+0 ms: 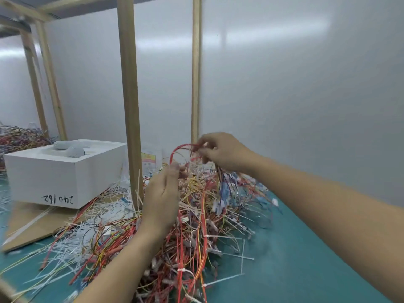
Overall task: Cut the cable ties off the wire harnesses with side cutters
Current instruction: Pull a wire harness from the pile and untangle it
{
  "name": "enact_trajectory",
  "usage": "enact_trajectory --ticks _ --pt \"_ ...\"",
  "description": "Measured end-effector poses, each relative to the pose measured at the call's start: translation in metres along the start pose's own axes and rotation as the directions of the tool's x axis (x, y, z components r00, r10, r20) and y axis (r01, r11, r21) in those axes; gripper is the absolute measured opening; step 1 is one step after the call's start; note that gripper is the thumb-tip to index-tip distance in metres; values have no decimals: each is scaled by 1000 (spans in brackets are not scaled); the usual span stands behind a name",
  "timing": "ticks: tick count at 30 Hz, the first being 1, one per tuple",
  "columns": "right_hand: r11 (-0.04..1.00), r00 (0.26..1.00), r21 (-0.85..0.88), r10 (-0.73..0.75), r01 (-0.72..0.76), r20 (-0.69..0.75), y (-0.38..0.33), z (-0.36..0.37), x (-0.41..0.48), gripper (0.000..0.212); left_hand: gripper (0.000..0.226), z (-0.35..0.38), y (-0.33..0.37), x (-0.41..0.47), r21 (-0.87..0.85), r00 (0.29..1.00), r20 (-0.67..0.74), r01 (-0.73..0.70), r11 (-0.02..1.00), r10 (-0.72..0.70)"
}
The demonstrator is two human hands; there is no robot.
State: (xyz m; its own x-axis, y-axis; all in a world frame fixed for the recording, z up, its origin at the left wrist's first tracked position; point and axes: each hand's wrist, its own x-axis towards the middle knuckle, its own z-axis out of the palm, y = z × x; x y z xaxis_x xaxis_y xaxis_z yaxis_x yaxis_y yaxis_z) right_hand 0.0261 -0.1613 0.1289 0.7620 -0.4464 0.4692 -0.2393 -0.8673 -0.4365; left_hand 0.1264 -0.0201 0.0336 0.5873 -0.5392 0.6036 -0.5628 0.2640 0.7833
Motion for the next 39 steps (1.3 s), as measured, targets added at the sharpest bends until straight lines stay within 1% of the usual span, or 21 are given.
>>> enact_trajectory --ticks 2,4,7,11,16,17,18,20,21,22,23,24,27,28,29,32,33,34,36,39 --pt "998 994 -36 62 -59 93 8 7 -4 11 38 -1 2 3 -15 1000 -12 15 1000 -15" --pt "996 990 -20 90 -89 107 15 16 -10 11 27 0 4 6 -67 1000 -13 5 998 -6" --pt "995 990 10 101 -102 101 21 32 -17 22 21 4 7 6 -166 1000 -3 25 986 -25" --pt "994 989 16 107 -110 106 27 43 -21 21 17 5 0 3 -126 1000 17 28 992 -26" --pt "994 987 -13 107 -107 121 25 43 -24 17 9 3 -9 2 -64 995 57 84 994 -81" --pt "994 986 -23 110 -108 126 23 41 -24 16 10 4 -11 3 -40 994 65 95 995 -92" --pt "994 985 -38 110 -106 130 20 39 -24 15 18 4 -13 3 -13 990 79 115 993 -114" --pt "993 987 -71 103 -95 123 15 33 -23 14 50 3 -17 3 48 979 112 166 985 -171" --pt "993 990 -85 90 -81 108 11 29 -21 14 62 4 -19 3 63 974 124 185 981 -192" --pt "993 994 -99 71 -62 84 8 24 -20 14 67 4 -20 3 62 971 136 190 980 -197" --pt "994 997 -104 49 -43 55 4 20 -19 14 64 5 -22 2 47 972 143 182 982 -187" --pt "995 999 -91 31 -29 21 1 16 -17 14 57 6 -22 0 37 973 146 175 984 -178" --pt "1000 998 20 4 -2 -68 -8 10 -14 13 38 8 -17 -3 29 969 143 200 979 -202" --pt "999 997 33 -2 4 -72 -9 12 -14 14 38 9 -16 -3 0 967 136 217 976 -215" --pt "1000 998 25 -6 8 -62 -10 15 -15 14 43 10 -16 -1 -51 964 127 241 969 -233" --pt "1000 1000 -8 -5 5 -6 -9 24 -17 11 63 8 -15 9 -261 944 85 329 908 -318" --pt "1000 1000 -7 -9 9 -2 -10 23 -16 9 64 7 -13 12 -300 934 82 355 885 -347" --pt "1000 1000 0 -20 20 -10 -12 19 -14 7 59 6 -12 14 -315 930 81 365 876 -358" --pt "998 998 42 -48 50 -50 -17 6 -8 7 50 7 -11 15 -287 934 61 353 890 -351" --pt "983 989 150 -92 109 -112 -27 -12 -2 11 52 15 -9 12 -183 938 37 345 921 -344"
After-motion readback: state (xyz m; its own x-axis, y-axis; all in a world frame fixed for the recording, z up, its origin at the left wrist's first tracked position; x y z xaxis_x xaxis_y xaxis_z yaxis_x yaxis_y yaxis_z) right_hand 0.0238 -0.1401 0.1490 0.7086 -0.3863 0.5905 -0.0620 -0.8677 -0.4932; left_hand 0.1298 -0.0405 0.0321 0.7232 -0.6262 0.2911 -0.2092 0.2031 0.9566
